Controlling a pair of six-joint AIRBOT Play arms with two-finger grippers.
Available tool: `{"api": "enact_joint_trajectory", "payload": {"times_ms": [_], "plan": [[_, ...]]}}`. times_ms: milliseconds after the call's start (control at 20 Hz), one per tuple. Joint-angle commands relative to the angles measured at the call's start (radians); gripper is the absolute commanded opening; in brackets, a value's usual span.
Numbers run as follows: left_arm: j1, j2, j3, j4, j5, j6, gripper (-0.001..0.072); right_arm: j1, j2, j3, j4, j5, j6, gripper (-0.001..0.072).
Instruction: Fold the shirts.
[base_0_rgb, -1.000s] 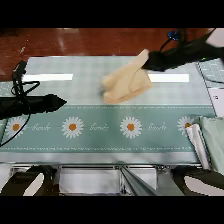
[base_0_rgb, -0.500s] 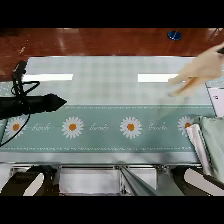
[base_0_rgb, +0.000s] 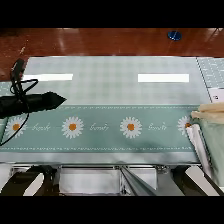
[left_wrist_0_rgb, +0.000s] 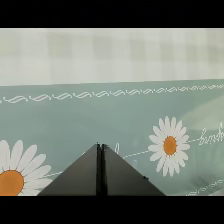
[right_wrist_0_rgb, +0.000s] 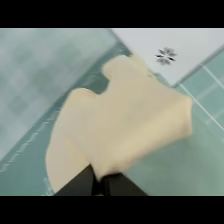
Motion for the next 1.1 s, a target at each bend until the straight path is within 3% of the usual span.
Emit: {"api": "enact_joint_trajectory", "payload": {"times_ms": [0, 100, 150, 200, 250, 300, 500, 700, 750, 800, 950, 1050], "plan": [[0.001, 0.000, 0.000, -0.001, 0.001, 0.000, 0.0019, -0.113, 0.137, -0.239, -0.284, 0.129, 0.026, 0.0018], [0.001, -0.001, 0.000, -0.001, 0.001, 0.000, 0.0019, -0.130, 0.198, -0.391, -0.405, 0.129, 0.054, 0.0019], [0.001, -0.001, 0.000, 0.000, 0.001, 0.000, 0.0019, -0.129, 0.217, -0.456, -0.446, 0.129, 0.074, 0.0077], [0.001, -0.001, 0.000, 0.000, 0.001, 0.000, 0.0019, -0.129, 0.222, -0.517, -0.430, 0.119, 0.093, 0.0339], [0.001, -0.001, 0.000, 0.000, 0.001, 0.008, 0.0018, -0.127, 0.222, -0.557, -0.384, 0.102, 0.080, 0.0417], [0.001, -0.001, 0.000, 0.000, 0.001, 0.031, 0.0019, -0.111, 0.219, -0.575, -0.339, 0.056, 0.080, 0.0418], [0.003, -0.030, 0.040, 0.001, 0.087, 0.077, 0.0018, 0.059, 0.168, -0.501, -0.185, -0.144, 0.059, 0.0361], [-0.015, -0.163, 0.431, 0.008, 0.079, 0.106, 0.0017, 0.430, -0.033, -0.226, 0.171, -0.255, 0.055, 0.0344], [-0.026, -0.211, 0.541, 0.009, 0.079, 0.106, 0.0017, 0.538, -0.080, -0.162, 0.190, -0.286, 0.054, 0.0141], [-0.038, -0.256, 0.623, 0.009, 0.078, 0.105, 0.0017, 0.651, -0.119, -0.114, 0.192, -0.355, 0.040, 0.0018], [-0.086, -0.378, 0.710, 0.029, 0.051, 0.105, 0.0017, 0.912, -0.198, -0.080, 0.138, -0.554, 0.030, 0.0018], [-0.147, -0.475, 0.697, 0.193, -0.018, 0.056, 0.0017, 1.027, -0.263, -0.080, -0.020, -0.554, 0.047, 0.0018]]}}
